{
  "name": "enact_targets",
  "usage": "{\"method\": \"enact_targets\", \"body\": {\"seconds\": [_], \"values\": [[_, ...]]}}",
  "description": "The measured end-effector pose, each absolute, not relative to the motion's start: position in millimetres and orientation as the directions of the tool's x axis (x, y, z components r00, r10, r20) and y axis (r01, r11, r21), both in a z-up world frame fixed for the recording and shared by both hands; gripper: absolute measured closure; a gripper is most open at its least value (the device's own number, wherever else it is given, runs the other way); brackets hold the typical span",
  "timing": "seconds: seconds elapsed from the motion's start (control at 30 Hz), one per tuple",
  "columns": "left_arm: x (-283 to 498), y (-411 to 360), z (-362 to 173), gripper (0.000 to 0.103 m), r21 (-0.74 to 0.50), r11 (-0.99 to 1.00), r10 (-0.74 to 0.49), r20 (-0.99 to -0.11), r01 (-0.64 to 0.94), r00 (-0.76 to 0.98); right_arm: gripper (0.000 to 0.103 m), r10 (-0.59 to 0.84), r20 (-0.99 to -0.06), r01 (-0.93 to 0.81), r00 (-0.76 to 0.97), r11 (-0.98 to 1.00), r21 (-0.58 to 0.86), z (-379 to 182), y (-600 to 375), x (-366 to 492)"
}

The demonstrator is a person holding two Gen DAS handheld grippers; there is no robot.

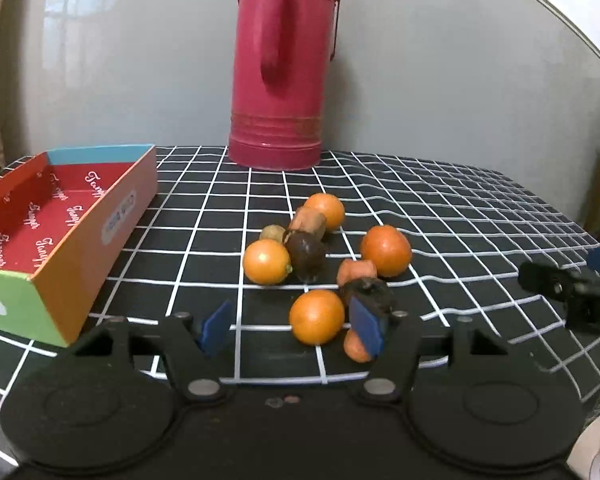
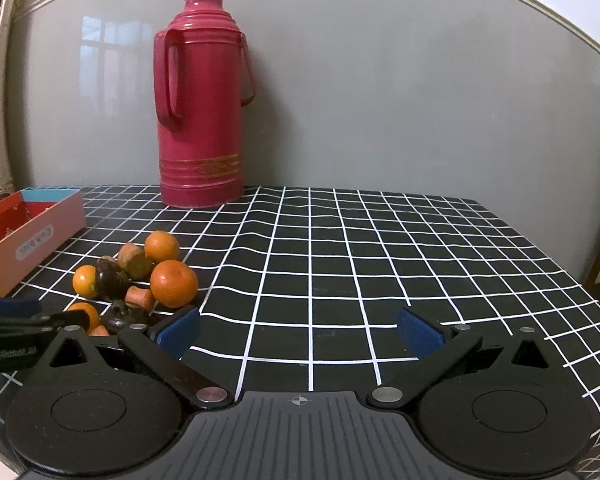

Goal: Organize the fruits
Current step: 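Reach the left gripper into the fruit pile and grasp a small orange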

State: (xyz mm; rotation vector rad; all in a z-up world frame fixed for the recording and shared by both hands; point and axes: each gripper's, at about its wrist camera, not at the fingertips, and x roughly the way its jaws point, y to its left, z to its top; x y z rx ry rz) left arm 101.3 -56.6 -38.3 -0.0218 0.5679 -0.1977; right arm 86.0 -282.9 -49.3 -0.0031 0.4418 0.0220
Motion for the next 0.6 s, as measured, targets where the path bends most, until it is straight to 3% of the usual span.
{"method": "enact_targets", "body": {"seconds": [0.13,0.27,0.47,0.53,0.6], "values": [[106,-60,-42,0.054,-0.114,0.974,-0.225,-0.553,0.195,0.802,0.000,0.010,-0.431,-0.017,0.902,1.000,-0.013,-51,-284,86],[103,-63,-44,0.055,-0.099,0.976,-0.215,-0.552,0.193,0.806,0.000,0.007,-0.430,-0.011,0.903,1.000,-0.006,-50,-288,84],[118,-58,-49,0.067,-0.116,0.977,-0.214,-0.571,0.181,0.793,0.000,0.013,-0.431,-0.018,0.902,1.000,-0.006,-51,-289,85],[117,-62,-49,0.082,-0.106,0.974,-0.225,-0.568,0.201,0.792,0.000,0.012,-0.432,-0.016,0.902,1.000,-0.006,-51,-290,85],[116,-66,-49,0.082,-0.077,0.975,-0.214,-0.565,0.207,0.797,0.000,0.013,-0.433,-0.015,0.901,1.000,0.000,-50,-291,84]]}}
